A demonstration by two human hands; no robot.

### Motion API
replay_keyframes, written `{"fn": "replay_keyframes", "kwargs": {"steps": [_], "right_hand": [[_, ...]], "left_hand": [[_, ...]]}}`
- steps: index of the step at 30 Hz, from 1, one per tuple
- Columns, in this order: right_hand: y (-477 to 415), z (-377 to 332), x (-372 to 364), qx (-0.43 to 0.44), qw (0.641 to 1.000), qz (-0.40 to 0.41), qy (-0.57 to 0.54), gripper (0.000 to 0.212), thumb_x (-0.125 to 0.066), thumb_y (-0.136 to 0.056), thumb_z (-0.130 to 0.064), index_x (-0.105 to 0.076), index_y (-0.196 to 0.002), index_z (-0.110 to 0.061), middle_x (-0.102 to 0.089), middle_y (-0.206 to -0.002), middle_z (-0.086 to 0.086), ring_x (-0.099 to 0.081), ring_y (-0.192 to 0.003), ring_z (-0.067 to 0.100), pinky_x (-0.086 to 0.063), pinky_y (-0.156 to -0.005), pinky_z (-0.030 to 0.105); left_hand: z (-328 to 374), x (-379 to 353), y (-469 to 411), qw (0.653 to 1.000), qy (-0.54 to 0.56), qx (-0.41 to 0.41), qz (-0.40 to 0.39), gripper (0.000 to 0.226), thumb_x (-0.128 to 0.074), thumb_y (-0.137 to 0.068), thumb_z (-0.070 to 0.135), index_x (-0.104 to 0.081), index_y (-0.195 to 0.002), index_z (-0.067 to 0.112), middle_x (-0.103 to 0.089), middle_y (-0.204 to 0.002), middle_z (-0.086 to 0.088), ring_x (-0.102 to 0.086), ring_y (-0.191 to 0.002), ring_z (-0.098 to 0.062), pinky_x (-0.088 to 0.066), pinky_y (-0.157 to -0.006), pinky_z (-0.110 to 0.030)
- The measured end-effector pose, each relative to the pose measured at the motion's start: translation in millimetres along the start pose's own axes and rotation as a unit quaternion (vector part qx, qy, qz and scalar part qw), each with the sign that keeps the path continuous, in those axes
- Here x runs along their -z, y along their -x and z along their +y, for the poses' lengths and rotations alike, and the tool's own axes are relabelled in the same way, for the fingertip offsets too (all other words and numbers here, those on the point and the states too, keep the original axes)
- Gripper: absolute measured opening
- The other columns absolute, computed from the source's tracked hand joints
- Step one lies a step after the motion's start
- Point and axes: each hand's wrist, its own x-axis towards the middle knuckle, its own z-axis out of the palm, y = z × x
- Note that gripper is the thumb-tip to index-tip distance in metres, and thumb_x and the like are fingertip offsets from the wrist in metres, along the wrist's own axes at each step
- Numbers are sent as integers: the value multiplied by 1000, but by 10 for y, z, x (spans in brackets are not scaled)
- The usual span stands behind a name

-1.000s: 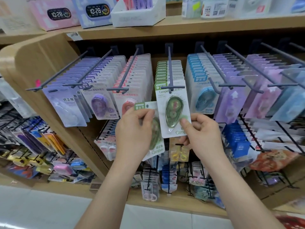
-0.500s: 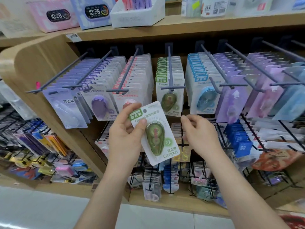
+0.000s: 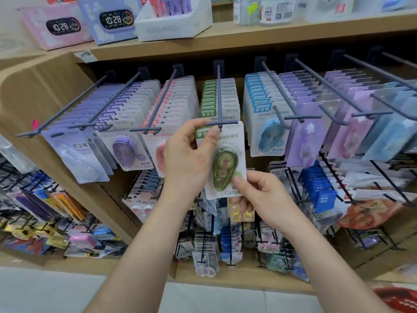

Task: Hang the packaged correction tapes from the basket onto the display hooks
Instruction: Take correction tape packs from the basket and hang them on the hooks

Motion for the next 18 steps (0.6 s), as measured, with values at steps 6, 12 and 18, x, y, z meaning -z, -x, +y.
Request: {"fn": "replay_keyframes", "kwargs": {"steps": [6,12,18], "right_hand": [[23,-17,-15,-5,1000,10,-2,22,-56,-98,-34,-71,-91,-19,-70,-65,4,-57,-50,11,-43,-49,19],[-22,-25,-71,-2,999,39,-14,18,-56,-99,-28,-70,-87,-25,-69,-64,3,-57,-50,7,-46,-50,19],[-78,67,-72,-20,997,75,4,17,-58,-96,-7,-70,-95,-19,-73,-81,10,-65,-63,10,-55,-63,23]], "left_hand": [[-45,-17,-76,999,27,41,-14,24,-63,-96,14,-68,-87,35,-70,-83,1,-61,-80,-11,-54,-78,-47],[-138,-104,-122,997,20,66,-26,25,-58,-95,15,-61,-98,40,-71,-96,0,-66,-87,-14,-54,-74,-34],[-252,-119,-90,996,-29,88,3,16,-58,-97,11,-64,-102,25,-73,-89,9,-68,-84,-2,-54,-77,-26]]}}
